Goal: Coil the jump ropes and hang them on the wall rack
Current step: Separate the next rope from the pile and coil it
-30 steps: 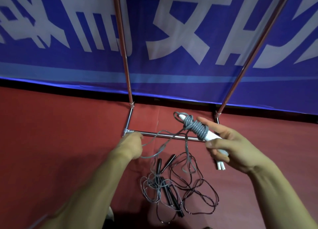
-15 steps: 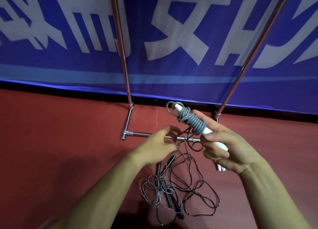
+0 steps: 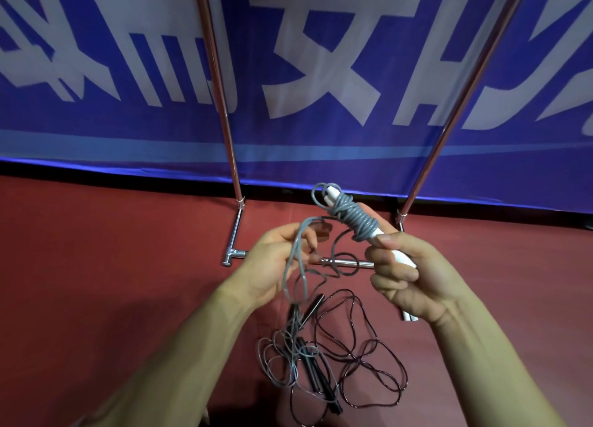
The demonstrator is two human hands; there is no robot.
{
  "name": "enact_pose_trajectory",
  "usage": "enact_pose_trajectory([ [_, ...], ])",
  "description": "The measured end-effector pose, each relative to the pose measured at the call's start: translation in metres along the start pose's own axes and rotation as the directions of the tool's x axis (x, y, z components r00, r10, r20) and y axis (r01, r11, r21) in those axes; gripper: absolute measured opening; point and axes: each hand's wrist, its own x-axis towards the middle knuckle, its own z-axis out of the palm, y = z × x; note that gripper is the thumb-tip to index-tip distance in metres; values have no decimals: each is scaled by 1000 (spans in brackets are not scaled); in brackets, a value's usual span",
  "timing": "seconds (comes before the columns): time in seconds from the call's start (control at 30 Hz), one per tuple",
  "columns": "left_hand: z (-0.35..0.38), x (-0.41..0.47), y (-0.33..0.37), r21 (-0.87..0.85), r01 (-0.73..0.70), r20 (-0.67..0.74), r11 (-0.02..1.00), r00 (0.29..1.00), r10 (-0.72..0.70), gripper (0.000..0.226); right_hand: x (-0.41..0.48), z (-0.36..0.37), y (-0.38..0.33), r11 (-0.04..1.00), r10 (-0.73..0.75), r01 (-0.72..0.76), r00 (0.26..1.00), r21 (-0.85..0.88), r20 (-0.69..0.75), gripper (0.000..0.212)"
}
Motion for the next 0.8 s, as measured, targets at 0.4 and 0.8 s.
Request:
enact_pose_trajectory([
  [0.4, 15, -3, -15, 259, 239, 44, 936, 965, -258, 3, 5, 6, 4, 992, -126, 125, 991, -23, -52, 63],
  [0.8, 1, -13, -18, 413, 401, 172, 818, 847, -502, 72, 2, -3, 1, 989, -144, 141, 984, -32, -104, 96],
])
